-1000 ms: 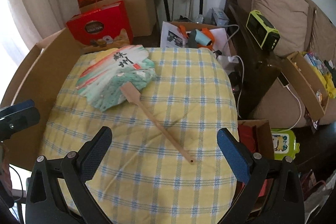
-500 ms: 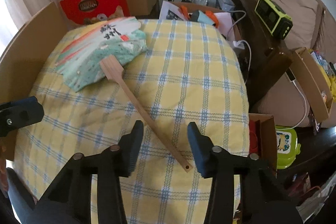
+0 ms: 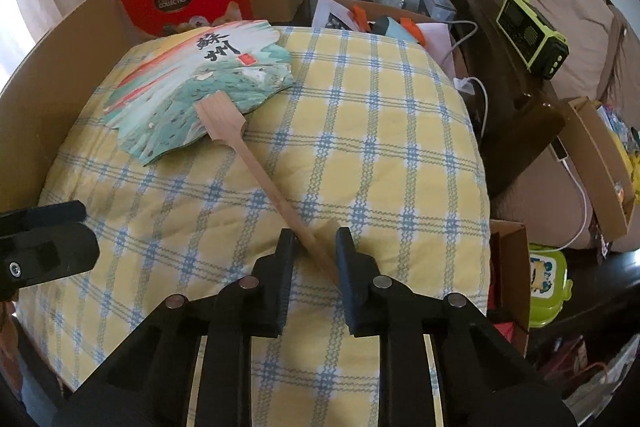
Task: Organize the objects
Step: 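Close the right tool on the round fan's wooden handle, then close the left tool on the wooden handle beside the right tool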
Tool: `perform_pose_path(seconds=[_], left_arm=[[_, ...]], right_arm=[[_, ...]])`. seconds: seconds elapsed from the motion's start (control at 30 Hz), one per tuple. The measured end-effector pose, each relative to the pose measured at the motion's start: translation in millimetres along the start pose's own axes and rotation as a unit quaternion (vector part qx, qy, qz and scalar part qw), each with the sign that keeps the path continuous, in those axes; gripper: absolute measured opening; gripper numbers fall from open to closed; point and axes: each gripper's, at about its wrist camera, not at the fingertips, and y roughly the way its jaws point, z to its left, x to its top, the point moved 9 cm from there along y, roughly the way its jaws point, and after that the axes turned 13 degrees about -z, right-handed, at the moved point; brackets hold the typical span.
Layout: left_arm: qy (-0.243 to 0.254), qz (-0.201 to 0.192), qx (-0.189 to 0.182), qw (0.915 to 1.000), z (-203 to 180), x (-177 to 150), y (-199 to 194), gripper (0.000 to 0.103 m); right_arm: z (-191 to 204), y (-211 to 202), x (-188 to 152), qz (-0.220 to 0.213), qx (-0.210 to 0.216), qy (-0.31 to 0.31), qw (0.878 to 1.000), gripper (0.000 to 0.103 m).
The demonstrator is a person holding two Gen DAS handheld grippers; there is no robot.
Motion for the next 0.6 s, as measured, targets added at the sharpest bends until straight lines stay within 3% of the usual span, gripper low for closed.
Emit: perform_pose_path(seconds=[0.43,0.6], left_arm=[[-0.075,0.009,-0.062,0.9952,-7,-2,7,0.102],[-0.114,-0.001,-0.071,0.9909,-1,2,10,0.090]], right_arm=[[38,-18,-8,0.015,0.078,0.037,0.996,0.013],[53,-29,-6,0.008,0.094,0.036,0.995,0.010]])
